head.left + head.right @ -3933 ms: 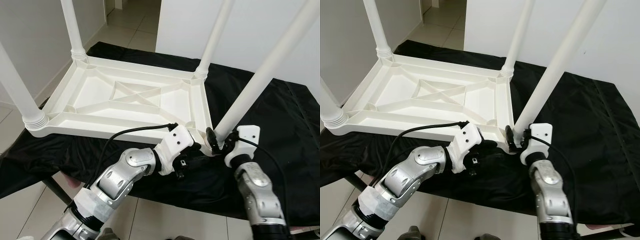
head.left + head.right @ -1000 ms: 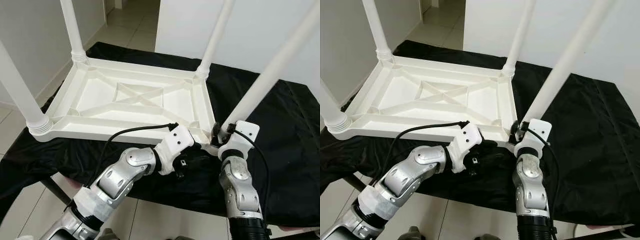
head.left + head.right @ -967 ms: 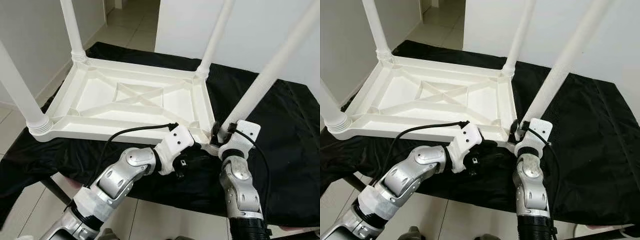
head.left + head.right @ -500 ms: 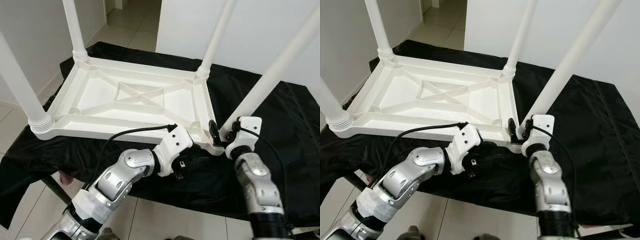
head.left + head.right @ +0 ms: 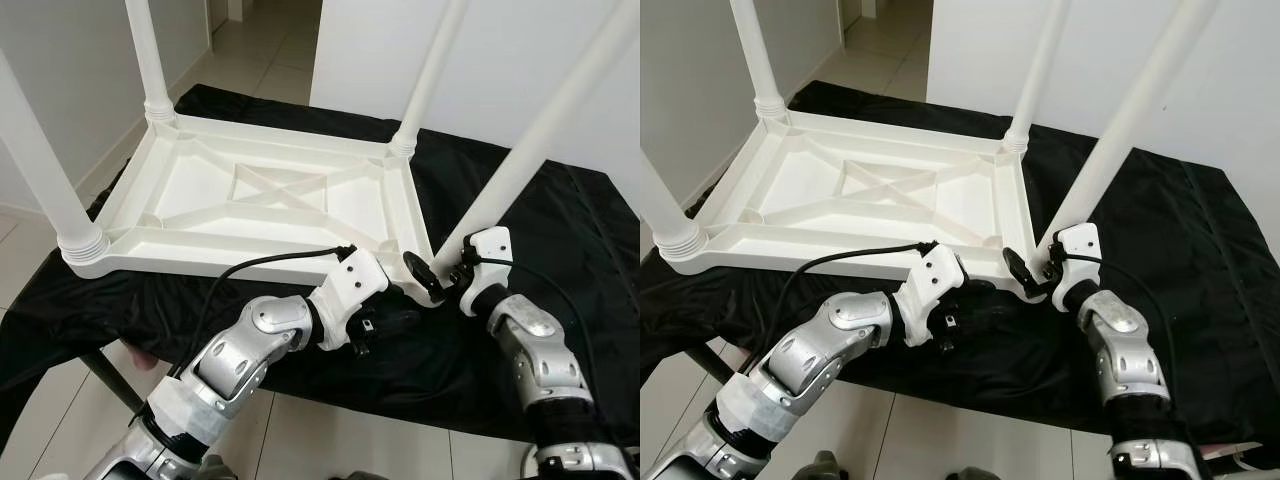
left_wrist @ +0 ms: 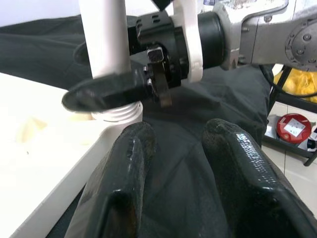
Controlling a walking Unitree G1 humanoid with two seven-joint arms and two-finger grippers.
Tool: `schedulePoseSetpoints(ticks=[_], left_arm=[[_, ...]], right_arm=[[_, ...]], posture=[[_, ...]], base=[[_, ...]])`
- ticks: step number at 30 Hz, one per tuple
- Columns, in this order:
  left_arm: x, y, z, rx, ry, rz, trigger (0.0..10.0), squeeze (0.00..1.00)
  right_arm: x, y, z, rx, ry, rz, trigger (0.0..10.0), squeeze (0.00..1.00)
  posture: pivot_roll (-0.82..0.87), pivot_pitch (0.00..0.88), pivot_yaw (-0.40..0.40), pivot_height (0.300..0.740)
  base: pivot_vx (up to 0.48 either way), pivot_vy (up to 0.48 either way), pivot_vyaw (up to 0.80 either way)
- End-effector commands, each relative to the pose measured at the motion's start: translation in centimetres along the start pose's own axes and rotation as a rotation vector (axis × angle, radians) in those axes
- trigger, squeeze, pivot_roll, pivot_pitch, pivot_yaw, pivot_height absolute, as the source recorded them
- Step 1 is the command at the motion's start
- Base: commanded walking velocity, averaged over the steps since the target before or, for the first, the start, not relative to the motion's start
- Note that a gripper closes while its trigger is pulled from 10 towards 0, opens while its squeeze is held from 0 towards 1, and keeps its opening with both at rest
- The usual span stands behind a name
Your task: Building children table
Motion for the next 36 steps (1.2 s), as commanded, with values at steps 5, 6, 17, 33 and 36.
schedulePoseSetpoints(ticks=[5, 6, 17, 33, 36], left_arm=[[0.2, -0.6, 0.4, 0.017, -0.010, -0.058, 10.0, 0.00], [0.2, -0.6, 0.4, 0.017, -0.011, -0.057, 10.0, 0.00], [0.3, -0.9, 0.4, 0.014, -0.014, -0.072, 10.0, 0.00], [0.2, -0.9, 0.3, 0.015, -0.011, -0.075, 10.0, 0.00], [0.2, -1.0, 0.3, 0.013, -0.012, -0.074, 10.0, 0.00]], right_arm=[[0.2, 0.7, -1.1, 0.002, 0.041, 0.076, 0.0, 0.00], [0.0, 0.6, -1.4, 0.011, 0.050, 0.076, 0.0, 0.00], [-0.8, 0.3, -2.4, 0.038, 0.058, 0.048, 6.9, 0.00], [-0.6, 0.0, -2.2, 0.150, 0.017, -0.349, 10.0, 0.00], [-0.7, 0.7, -2.4, 0.170, 0.004, -0.425, 10.0, 0.00]], posture=[[0.09, 0.000, -0.104, 0.740], [0.09, 0.000, -0.104, 0.740], [0.07, 0.000, -0.092, 0.740], [0.07, 0.000, -0.093, 0.740], [0.07, 0.000, -0.096, 0.740]], base=[[0.000, 0.000, 0.00], [0.000, 0.000, 0.00], [0.000, 0.000, 0.00], [0.000, 0.000, 0.00], [0.000, 0.000, 0.00]])
Point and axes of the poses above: a point about 5 cm out from each wrist's last joint towards the gripper, its own x axis pointing out of the wrist towards the gripper, its own z axis along the axis of the wrist's last joint, y = z × x, the point moved 6 cm from there along x, pointing out of the wrist towards the gripper, and after that the axes turned 5 degrees about x, right-handed, at the moved point
